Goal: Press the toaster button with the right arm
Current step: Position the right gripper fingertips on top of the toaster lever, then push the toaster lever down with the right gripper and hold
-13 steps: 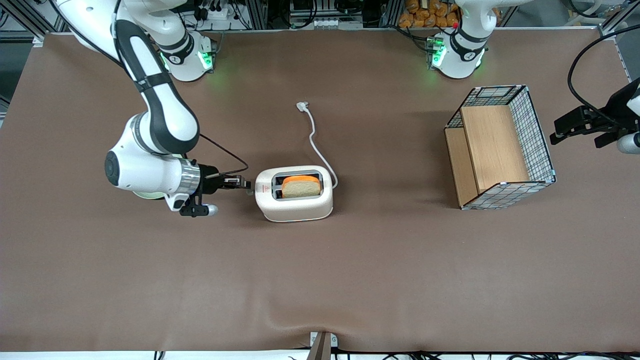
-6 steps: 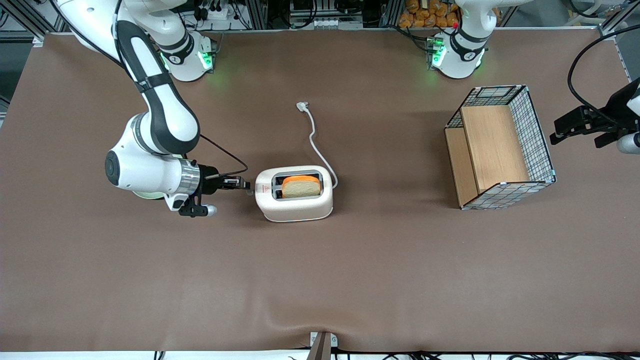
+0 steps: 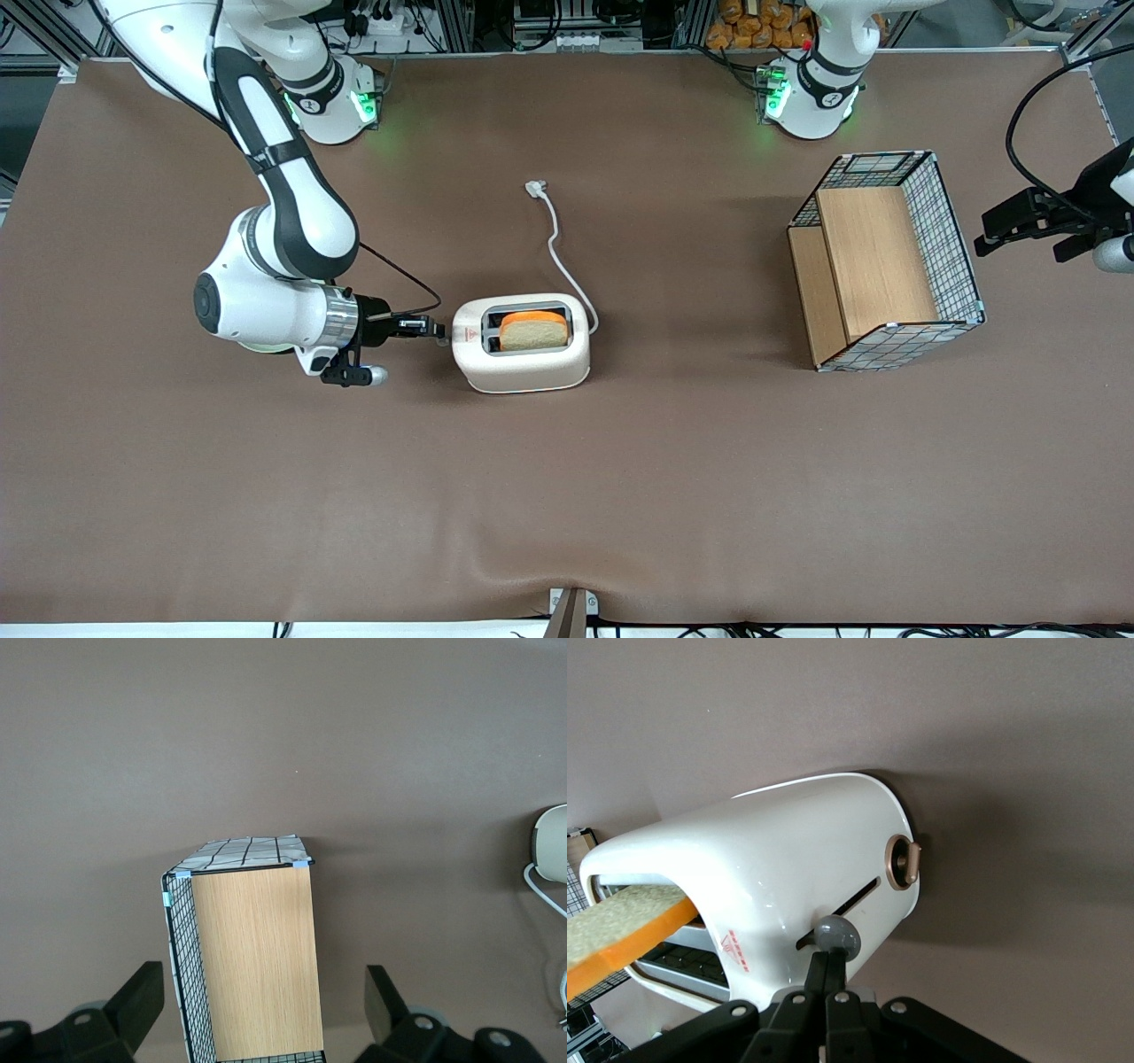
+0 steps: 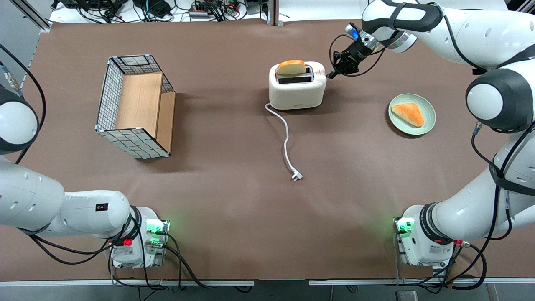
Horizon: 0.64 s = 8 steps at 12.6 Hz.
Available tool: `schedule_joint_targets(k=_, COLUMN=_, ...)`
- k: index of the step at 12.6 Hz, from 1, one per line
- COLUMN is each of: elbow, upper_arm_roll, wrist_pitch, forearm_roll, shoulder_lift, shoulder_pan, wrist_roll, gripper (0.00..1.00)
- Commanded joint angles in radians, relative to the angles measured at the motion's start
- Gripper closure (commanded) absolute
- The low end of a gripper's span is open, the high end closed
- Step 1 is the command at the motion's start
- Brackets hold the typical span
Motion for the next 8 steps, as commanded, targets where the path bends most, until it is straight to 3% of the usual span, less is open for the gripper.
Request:
schedule_joint_targets(k=1, elbow=-0.008, upper_arm_roll=0.003, wrist_pitch=0.044, forearm_roll=0.017, shoulder_lift=0.012, shoulder_pan=0.006, wrist_roll=-0.002, gripper=1.00)
schedule_joint_targets(k=8, elbow=-0.008, upper_arm_roll=0.003, wrist_pitch=0.093, forearm_roll=0.016, shoulder_lift=0.055, shoulder_pan=0.016, wrist_roll=-0.016, gripper=1.00)
